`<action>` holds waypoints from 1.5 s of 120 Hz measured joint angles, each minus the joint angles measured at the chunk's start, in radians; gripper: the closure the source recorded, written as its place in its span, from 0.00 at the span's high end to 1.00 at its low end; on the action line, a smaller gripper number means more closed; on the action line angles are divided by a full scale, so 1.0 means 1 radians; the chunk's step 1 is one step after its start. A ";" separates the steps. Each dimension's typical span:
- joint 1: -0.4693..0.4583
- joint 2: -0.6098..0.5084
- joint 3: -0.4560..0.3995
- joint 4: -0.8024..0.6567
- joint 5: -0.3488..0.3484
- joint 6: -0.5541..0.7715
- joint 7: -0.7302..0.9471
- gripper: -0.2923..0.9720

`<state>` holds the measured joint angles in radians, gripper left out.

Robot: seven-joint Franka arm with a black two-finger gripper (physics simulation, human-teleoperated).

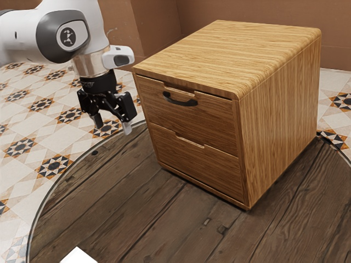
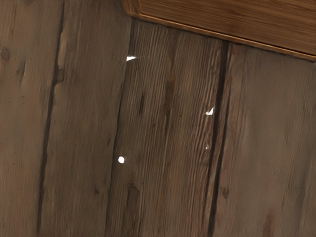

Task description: Pull the drawer handle with one arm to open the drawer

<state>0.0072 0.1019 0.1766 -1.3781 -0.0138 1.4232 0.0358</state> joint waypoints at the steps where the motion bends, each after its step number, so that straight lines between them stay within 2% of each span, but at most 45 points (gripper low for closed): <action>1: 0.000 0.000 0.000 0.000 0.000 0.000 0.000 0.77; 21: -0.004 -0.010 0.000 0.003 -0.001 -0.002 0.003 0.77; 37: -0.007 -0.173 -0.012 0.019 -0.010 -0.009 -0.062 0.77; 47: -0.010 -0.209 -0.032 0.020 -0.019 -0.019 -0.201 0.77; 60: -0.028 -0.209 -0.098 0.019 -0.019 -0.024 -0.431 0.77; 97: -0.043 -0.179 -0.133 0.006 -0.015 -0.019 -0.935 0.77; 111: -0.049 -0.169 -0.134 -0.036 -0.002 0.045 -1.068 0.77; 131: -0.103 -0.184 -0.129 -0.187 0.048 0.263 -1.219 0.77; 152: -0.110 -0.258 -0.126 -0.258 0.043 0.413 -1.340 0.77; 180: -0.105 -0.280 -0.123 -0.335 0.040 0.528 -1.455 0.77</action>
<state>-0.0974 -0.1776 0.0540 -1.7130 0.0264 1.9510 -1.4195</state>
